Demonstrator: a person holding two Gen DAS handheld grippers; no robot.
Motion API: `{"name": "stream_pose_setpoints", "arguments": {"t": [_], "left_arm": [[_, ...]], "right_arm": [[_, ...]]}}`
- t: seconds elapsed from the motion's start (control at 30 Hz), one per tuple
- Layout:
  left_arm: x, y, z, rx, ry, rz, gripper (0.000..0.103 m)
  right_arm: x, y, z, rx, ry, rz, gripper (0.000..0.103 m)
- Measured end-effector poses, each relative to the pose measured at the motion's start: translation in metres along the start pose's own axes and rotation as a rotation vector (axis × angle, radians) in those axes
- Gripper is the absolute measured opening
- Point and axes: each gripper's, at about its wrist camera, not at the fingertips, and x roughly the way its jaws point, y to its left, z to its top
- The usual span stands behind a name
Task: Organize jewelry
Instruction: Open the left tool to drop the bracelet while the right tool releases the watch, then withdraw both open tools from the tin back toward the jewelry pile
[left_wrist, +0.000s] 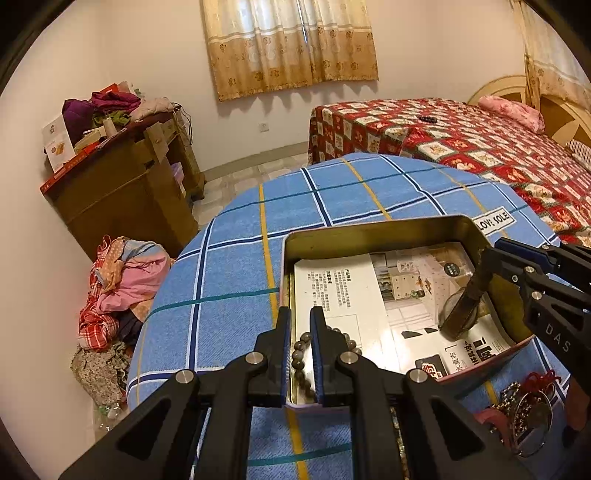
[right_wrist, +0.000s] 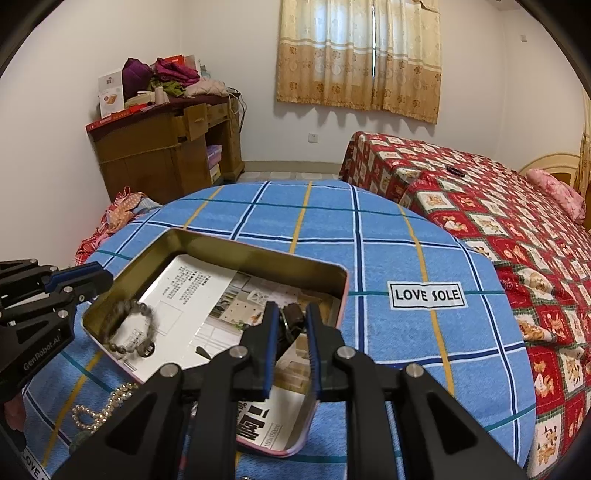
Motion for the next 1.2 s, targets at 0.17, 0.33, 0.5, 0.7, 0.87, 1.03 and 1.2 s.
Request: {"name": "stream_pose_setpoints", "arguments": {"t": [0.17, 0.33, 0.5, 0.7, 0.87, 1.03, 1.2], "left_arm": [[0.001, -0.006, 0.000, 0.015, 0.004, 0.011, 0.024], [-0.008, -0.005, 0.002, 0.013, -0.049, 0.032, 0.064], [-0.010, -0.003, 0.004, 0.014, -0.049, 0.039, 0.064], [-0.008, 0.002, 0.001, 0.005, -0.037, 0.061, 0.065], [-0.008, 0.003, -0.005, 0.003, -0.025, 0.075, 0.065], [-0.018, 0.006, -0.017, 0.010, -0.023, 0.088, 0.065], [-0.034, 0.010, -0.036, 0.022, -0.012, 0.082, 0.065]], "right_arm": [[0.004, 0.005, -0.006, -0.023, 0.015, -0.004, 0.022], [0.002, 0.006, -0.007, -0.028, 0.008, -0.012, 0.036], [-0.001, 0.005, -0.007, -0.023, -0.002, -0.034, 0.048], [-0.007, 0.004, -0.007, -0.020, -0.020, -0.035, 0.055], [-0.009, 0.002, -0.007, -0.013, -0.026, -0.039, 0.058], [-0.018, -0.004, -0.012, 0.004, -0.022, -0.054, 0.060], [-0.034, -0.013, -0.020, 0.032, -0.021, -0.055, 0.060]]}}
